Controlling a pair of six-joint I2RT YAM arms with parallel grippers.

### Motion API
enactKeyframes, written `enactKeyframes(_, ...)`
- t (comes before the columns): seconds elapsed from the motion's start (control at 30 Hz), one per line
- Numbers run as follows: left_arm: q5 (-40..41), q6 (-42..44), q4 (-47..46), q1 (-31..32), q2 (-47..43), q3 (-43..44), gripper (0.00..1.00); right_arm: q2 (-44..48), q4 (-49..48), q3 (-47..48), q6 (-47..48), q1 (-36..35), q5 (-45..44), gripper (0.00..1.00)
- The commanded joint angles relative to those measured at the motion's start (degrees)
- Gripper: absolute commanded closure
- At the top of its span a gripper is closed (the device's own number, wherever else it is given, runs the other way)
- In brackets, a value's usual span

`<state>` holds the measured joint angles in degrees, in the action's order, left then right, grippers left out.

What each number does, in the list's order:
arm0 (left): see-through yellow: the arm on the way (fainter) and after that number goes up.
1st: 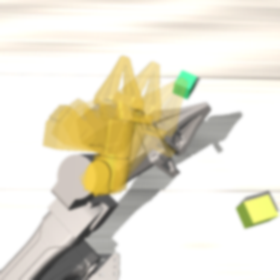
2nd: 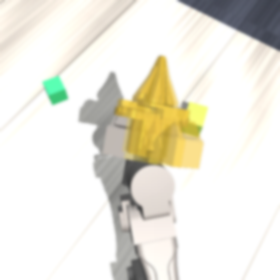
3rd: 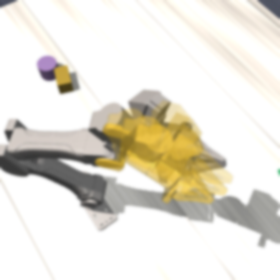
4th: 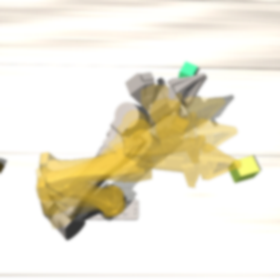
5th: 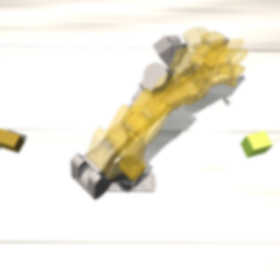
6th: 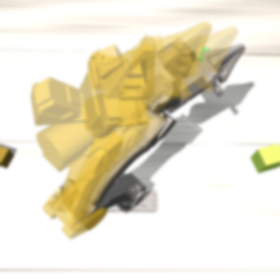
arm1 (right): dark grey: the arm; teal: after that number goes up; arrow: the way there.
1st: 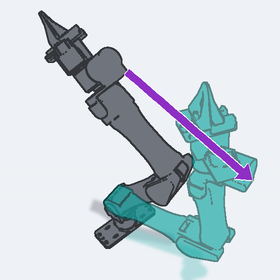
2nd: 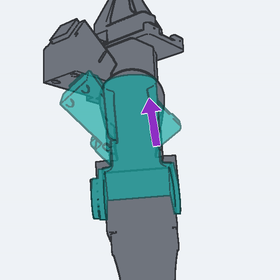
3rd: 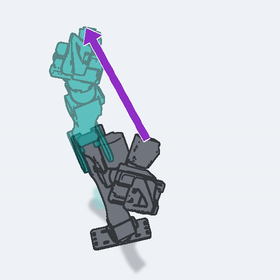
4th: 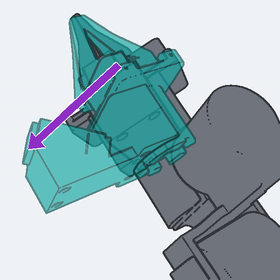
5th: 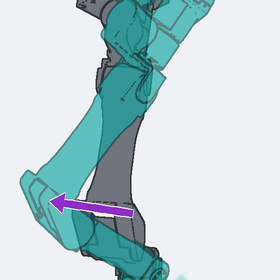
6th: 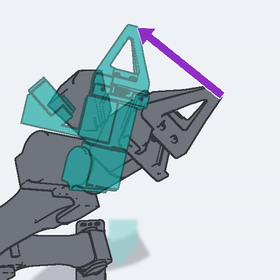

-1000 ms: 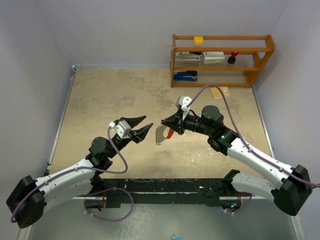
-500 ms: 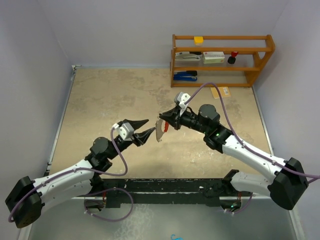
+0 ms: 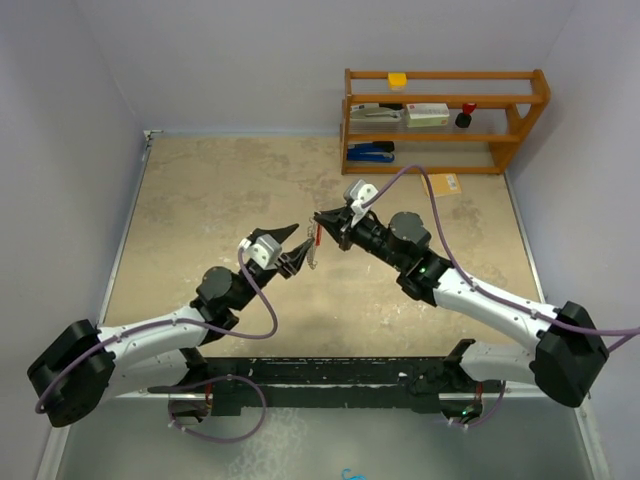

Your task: Remove the keys from the keyring

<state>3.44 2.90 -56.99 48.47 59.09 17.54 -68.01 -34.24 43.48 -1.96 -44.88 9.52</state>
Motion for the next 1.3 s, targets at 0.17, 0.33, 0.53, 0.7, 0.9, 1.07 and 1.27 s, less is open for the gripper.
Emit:
enactKeyframes(0.17, 4.39, 1.20, -17.22, 0.27, 2.08, 3.85, 0.55, -2.45, -8.25, 5.38, 7.63, -4.60, -9.87, 1.00)
enactKeyframes(0.33, 0.86, -1.09, -17.90, 0.23, 4.88, 5.11, 0.57, -2.52, -8.86, 6.26, 8.56, -4.84, -12.03, 1.00)
enactKeyframes(0.53, 2.23, -1.51, -18.10, 0.23, 5.47, 4.08, 0.59, -2.48, -10.52, 6.89, 9.92, -5.20, -14.26, 1.00)
enactKeyframes(0.7, 0.06, 0.01, -20.12, 0.28, 8.15, 4.51, 0.60, -2.24, -10.77, 7.55, 9.99, -5.43, -14.44, 1.00)
enactKeyframes(0.9, 0.89, 2.60, -20.63, 0.25, 13.81, 6.53, 0.61, -1.34, -8.75, 7.85, 10.53, -6.08, -14.31, 1.00)
enactKeyframes(1.07, 1.36, 2.36, -21.03, 0.31, 15.32, 6.91, 0.61, -0.22, -2.74, 11.62, 10.70, -6.36, -16.70, 1.00)
enactKeyframes(1.27, 4.38, 3.23, -20.80, 0.31, 14.64, 6.60, 0.60, 0.24, 9.85, 16.80, 7.86, -6.69, -20.67, 1.00)
